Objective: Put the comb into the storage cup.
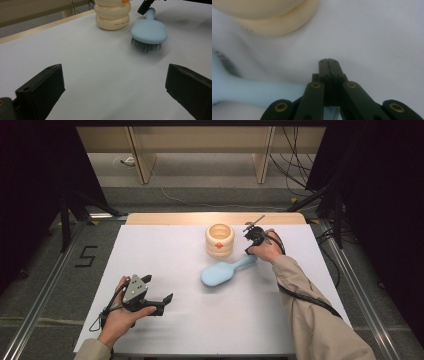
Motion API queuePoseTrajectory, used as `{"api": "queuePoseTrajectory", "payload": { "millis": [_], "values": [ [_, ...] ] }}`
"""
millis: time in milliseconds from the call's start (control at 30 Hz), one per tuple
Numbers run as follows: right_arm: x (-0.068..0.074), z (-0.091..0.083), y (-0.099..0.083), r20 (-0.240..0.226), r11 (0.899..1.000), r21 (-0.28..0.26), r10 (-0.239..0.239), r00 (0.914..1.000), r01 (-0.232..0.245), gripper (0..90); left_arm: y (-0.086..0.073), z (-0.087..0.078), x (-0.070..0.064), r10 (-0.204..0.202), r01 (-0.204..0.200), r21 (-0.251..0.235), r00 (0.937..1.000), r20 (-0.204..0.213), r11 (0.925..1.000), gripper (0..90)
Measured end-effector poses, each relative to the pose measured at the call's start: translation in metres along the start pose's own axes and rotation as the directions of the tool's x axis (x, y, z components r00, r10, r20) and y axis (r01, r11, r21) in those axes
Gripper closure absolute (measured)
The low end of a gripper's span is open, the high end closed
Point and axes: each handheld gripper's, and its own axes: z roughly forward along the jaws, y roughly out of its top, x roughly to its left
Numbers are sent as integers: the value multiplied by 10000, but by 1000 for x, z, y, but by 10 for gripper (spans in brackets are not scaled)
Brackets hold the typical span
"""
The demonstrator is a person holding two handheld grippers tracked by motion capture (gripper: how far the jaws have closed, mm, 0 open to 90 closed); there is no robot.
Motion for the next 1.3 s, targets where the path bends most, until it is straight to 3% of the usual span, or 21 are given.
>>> {"api": "queuePoseTrajectory", "payload": {
  "millis": [333, 800, 933, 1300],
  "values": [
    [16, -15, -28, -453, 9961, 618, -597, 9972, 625, 900, 0, 0, -1, 16, -16, 7, 10000, -17, 10000, 18],
    [41, -30, -62, -1152, 9899, 695, -1149, 9867, 1234, 900, 0, 0, -1, 13, -13, 10, 10000, -8, 10000, 26],
    [47, -34, -69, -1137, 9914, 481, -1159, 9867, 1220, 900, 0, 0, -2, 36, -36, 26, 10000, 1, 10000, 27],
    [61, -41, -78, -1135, 9869, 574, -1439, 9831, 1510, 900, 1, -1, -1, 24, -24, -24, 10000, -7, 10000, 28]
  ]
}}
